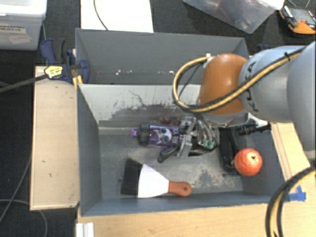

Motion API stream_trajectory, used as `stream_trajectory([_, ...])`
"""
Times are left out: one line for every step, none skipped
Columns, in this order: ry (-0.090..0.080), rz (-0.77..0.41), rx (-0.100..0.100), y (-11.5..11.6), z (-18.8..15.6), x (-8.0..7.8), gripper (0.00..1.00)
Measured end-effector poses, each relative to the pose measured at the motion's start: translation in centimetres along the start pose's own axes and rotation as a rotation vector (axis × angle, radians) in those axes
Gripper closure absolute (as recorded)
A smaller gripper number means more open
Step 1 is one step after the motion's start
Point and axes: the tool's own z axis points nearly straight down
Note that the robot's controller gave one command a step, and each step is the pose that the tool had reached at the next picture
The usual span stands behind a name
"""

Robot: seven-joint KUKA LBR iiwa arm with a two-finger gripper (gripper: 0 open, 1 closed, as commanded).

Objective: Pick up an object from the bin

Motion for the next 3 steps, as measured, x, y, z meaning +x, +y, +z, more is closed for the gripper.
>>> stream_trajectory([0.008,0.0,0.002,-0.1,-1.9,0.2,1.0])
stream_trajectory([0.001,-0.002,0.0,0.0,-4.7,0.1,1.0])
stream_trajectory([-0.001,-0.003,-0.001,0.0,-6.3,0.1,1.0])
